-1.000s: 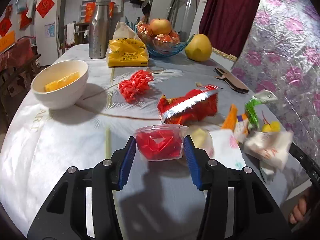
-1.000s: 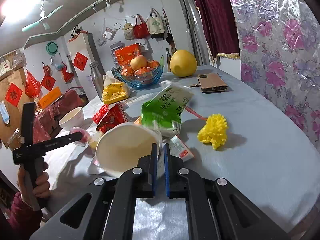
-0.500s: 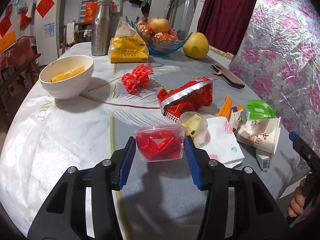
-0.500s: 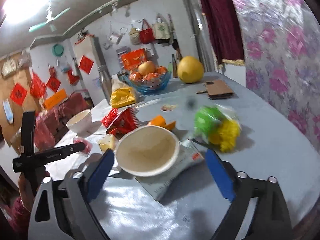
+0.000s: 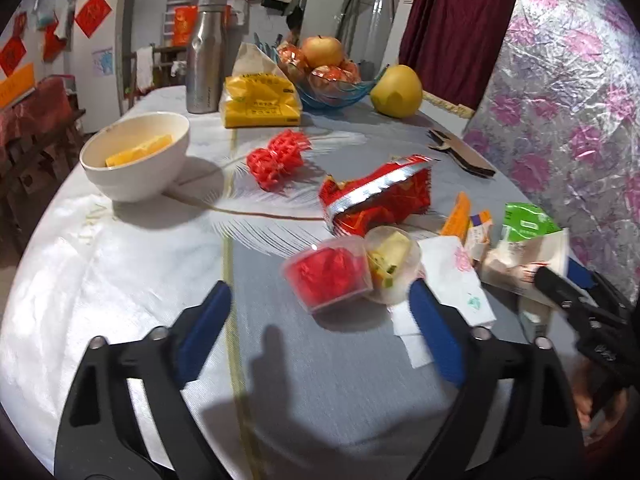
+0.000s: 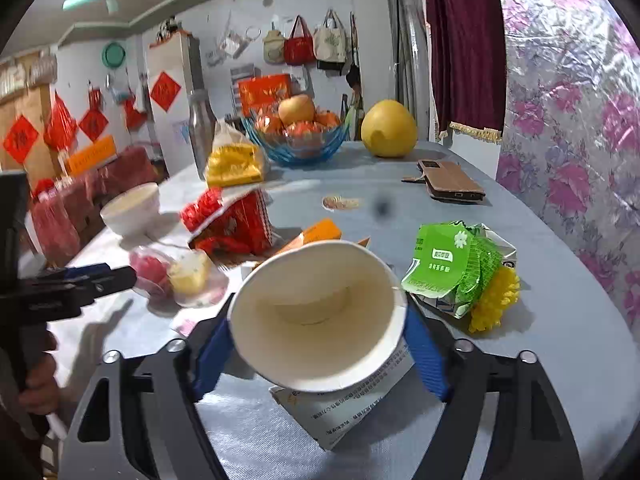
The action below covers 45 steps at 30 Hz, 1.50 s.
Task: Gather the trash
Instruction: 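Lift the paper cup with the right gripper while the left gripper grasps the red plastic cup, then carry both cups over the red wastebasket and open both grippers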
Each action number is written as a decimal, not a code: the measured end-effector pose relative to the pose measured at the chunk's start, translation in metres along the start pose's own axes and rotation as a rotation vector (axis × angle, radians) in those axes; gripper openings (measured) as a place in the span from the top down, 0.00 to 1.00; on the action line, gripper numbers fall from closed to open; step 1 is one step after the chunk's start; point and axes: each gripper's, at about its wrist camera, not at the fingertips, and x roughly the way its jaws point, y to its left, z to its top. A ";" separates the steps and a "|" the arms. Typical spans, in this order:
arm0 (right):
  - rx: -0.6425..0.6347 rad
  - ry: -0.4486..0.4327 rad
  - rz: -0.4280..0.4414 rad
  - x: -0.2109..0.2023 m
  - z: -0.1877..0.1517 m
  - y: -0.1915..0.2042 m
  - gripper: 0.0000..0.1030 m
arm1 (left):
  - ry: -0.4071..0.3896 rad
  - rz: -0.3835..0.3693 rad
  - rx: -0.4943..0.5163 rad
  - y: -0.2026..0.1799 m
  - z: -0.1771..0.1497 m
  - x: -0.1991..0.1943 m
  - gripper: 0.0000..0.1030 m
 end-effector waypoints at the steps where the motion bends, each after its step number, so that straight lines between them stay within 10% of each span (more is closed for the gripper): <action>1: 0.002 -0.011 0.001 -0.003 0.000 -0.001 0.28 | 0.005 0.006 -0.002 0.000 0.001 0.002 0.12; 6: 0.025 -0.070 0.039 -0.027 -0.004 -0.005 0.27 | 0.065 -0.018 -0.031 0.002 0.010 0.021 0.13; 10: 0.043 -0.099 0.068 -0.041 -0.005 -0.010 0.27 | 0.109 -0.067 -0.027 0.000 0.011 0.031 0.44; 45: 0.149 -0.267 -0.045 -0.228 -0.063 -0.082 0.26 | -0.129 -0.246 0.151 -0.115 -0.055 -0.120 0.44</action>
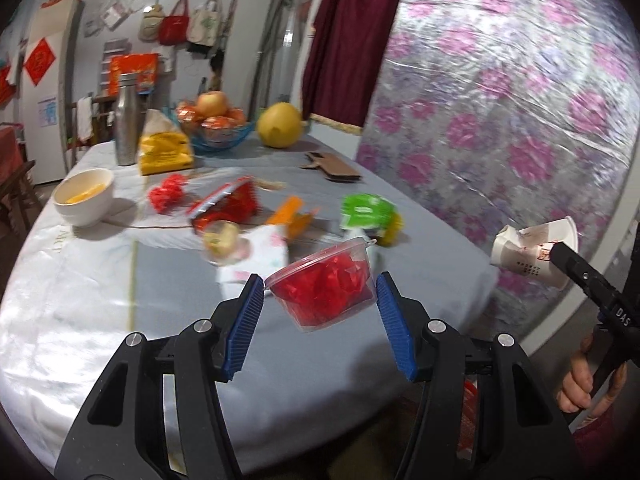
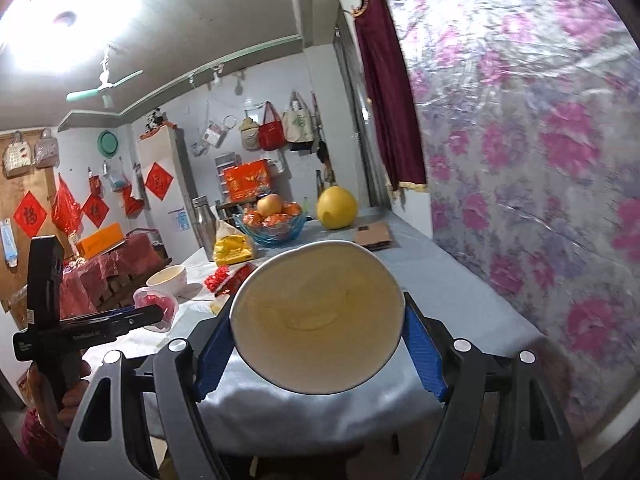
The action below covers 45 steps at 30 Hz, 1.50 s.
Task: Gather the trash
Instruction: 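Carry both cups over the red wastebasket and open both grippers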
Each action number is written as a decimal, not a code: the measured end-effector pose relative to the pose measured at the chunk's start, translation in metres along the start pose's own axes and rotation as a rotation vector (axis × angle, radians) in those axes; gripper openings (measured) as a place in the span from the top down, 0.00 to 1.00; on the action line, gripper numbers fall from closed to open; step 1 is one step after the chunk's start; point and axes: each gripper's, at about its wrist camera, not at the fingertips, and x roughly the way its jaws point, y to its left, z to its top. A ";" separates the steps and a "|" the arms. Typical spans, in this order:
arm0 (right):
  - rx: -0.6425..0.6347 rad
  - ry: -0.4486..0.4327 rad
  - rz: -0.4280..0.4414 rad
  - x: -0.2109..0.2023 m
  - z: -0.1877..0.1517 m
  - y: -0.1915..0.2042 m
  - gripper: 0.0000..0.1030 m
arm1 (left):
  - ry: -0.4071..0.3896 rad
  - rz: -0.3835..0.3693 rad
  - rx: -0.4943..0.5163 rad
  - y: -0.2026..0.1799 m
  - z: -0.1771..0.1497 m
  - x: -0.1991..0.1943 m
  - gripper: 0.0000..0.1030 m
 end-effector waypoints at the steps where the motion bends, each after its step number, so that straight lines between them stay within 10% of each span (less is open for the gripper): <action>1: 0.003 0.002 -0.012 -0.005 -0.003 -0.005 0.26 | 0.003 -0.008 0.009 -0.007 -0.002 0.000 0.44; 36: 0.301 0.484 -0.325 -0.005 -0.183 -0.202 0.20 | 0.472 -0.358 0.364 -0.228 -0.120 0.151 0.44; 45: 0.419 0.399 -0.338 -0.028 -0.181 -0.231 0.20 | 0.522 -0.396 0.438 -0.262 -0.137 0.165 0.44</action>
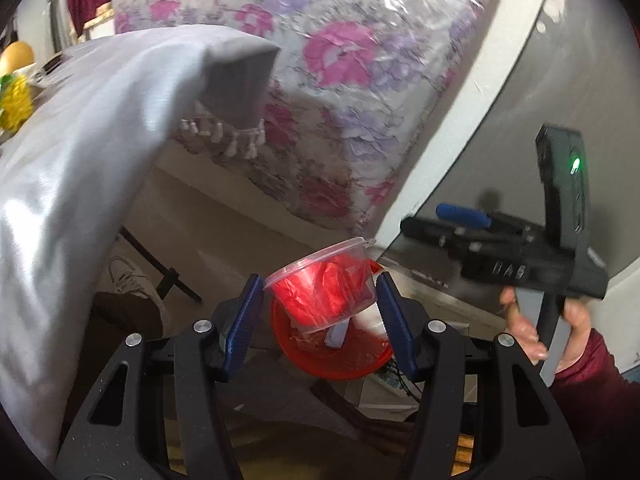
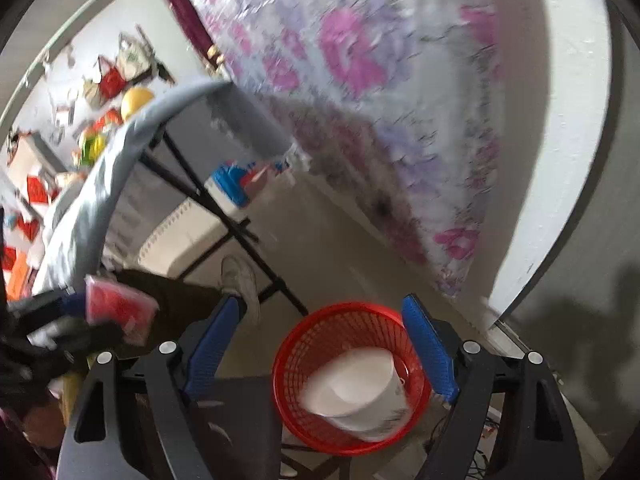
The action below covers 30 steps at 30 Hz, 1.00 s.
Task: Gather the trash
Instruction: 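Carry both cups over the red wastebasket and open both grippers, then move both tools back toward the table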
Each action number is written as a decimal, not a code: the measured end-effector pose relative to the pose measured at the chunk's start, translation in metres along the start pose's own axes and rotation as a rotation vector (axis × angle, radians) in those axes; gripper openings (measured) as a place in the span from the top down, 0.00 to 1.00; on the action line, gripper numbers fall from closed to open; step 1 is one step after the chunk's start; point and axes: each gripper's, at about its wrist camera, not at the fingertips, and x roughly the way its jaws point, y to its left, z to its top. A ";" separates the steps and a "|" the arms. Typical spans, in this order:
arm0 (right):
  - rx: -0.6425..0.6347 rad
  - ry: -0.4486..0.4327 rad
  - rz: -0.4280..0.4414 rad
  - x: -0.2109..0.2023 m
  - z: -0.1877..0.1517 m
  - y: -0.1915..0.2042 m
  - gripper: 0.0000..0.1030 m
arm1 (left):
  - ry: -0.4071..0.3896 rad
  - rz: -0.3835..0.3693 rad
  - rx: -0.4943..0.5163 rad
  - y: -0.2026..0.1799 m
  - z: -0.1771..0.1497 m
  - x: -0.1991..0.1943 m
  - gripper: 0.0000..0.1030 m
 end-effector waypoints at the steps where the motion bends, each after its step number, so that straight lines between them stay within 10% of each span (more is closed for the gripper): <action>1: 0.008 -0.011 0.005 -0.002 0.001 -0.003 0.20 | 0.008 -0.005 0.012 -0.004 0.001 0.003 0.44; 17: 0.042 -0.078 -0.002 -0.017 0.010 -0.016 0.20 | 0.080 -0.029 0.097 -0.040 0.011 0.045 0.43; 22: 0.045 -0.098 0.015 -0.022 0.012 -0.017 0.20 | 0.045 -0.009 0.072 -0.033 0.014 0.040 0.21; 30: 0.009 -0.111 0.033 -0.026 0.012 -0.004 0.20 | 0.016 0.036 0.029 -0.015 0.012 0.022 0.21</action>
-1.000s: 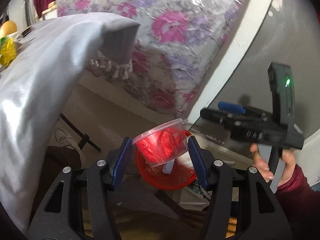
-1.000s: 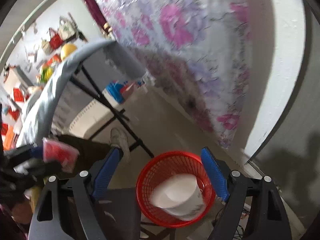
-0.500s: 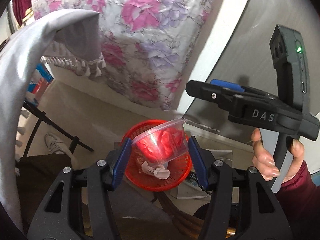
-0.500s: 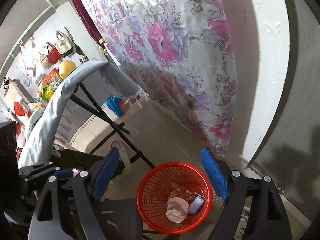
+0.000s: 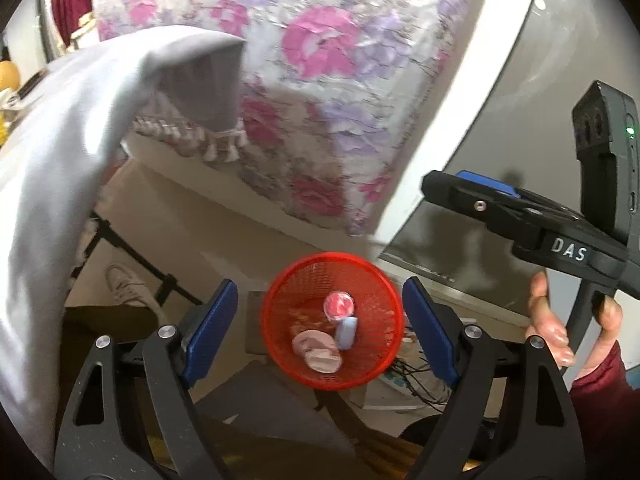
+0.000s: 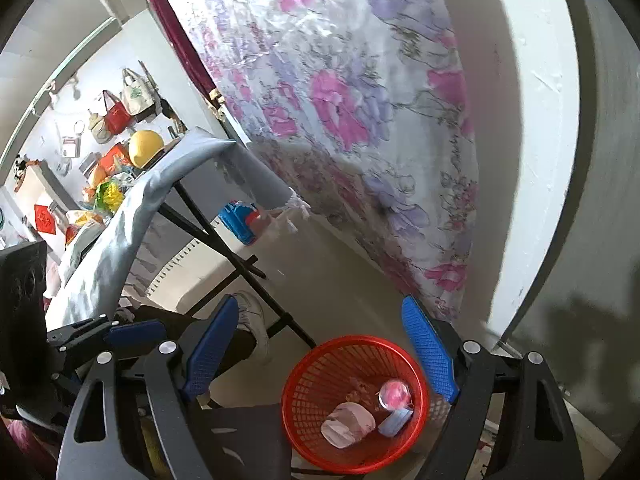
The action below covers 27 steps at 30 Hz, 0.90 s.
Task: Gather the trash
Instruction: 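Move both tools back toward the table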
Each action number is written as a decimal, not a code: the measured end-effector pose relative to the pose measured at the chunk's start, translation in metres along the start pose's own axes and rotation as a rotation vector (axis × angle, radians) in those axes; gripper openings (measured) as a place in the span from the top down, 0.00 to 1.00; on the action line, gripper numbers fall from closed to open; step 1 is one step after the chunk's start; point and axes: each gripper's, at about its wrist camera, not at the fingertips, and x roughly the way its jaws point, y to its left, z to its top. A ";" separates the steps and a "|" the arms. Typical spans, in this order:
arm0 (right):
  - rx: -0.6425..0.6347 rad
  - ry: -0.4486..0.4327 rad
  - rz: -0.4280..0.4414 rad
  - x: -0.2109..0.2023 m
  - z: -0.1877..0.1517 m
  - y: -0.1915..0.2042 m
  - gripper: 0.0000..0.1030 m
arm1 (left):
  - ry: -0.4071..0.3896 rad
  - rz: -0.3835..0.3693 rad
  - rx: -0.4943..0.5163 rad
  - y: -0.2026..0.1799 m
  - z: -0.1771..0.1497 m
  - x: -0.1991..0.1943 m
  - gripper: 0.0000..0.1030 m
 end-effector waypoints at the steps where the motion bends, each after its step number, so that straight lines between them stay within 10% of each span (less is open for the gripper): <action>1: -0.003 -0.002 0.006 -0.001 0.000 0.002 0.20 | -0.009 0.009 -0.010 0.004 -0.002 -0.004 0.20; 27: -0.283 0.010 0.238 -0.005 0.019 0.173 0.15 | -0.383 0.315 -0.455 0.183 -0.093 -0.189 0.13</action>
